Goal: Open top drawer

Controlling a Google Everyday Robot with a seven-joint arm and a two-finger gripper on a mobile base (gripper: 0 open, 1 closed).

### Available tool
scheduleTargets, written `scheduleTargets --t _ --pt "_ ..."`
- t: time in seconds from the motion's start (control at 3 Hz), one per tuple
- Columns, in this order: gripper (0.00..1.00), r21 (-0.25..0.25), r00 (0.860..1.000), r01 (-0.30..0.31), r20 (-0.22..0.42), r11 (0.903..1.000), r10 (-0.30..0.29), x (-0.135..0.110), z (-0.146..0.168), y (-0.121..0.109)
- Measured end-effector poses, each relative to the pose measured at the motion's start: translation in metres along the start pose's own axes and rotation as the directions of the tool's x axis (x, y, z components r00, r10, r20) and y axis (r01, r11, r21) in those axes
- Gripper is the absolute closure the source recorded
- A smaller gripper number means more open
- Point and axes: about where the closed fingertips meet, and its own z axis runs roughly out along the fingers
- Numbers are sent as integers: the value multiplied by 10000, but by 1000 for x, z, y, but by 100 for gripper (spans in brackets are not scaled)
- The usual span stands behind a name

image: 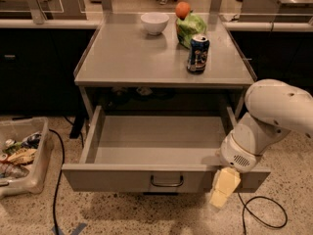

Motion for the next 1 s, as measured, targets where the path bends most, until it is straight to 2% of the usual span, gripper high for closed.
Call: scheduleTargets --t 0.33,0.67,1.0 --pt "0 -948 9991 377 -140 9948 -392 -10 32 11" --pt "0 -1316 9989 362 -247 9906 -398 -3 34 19" --pt "0 -1455 9992 202 -306 9892 -249 7 31 24"
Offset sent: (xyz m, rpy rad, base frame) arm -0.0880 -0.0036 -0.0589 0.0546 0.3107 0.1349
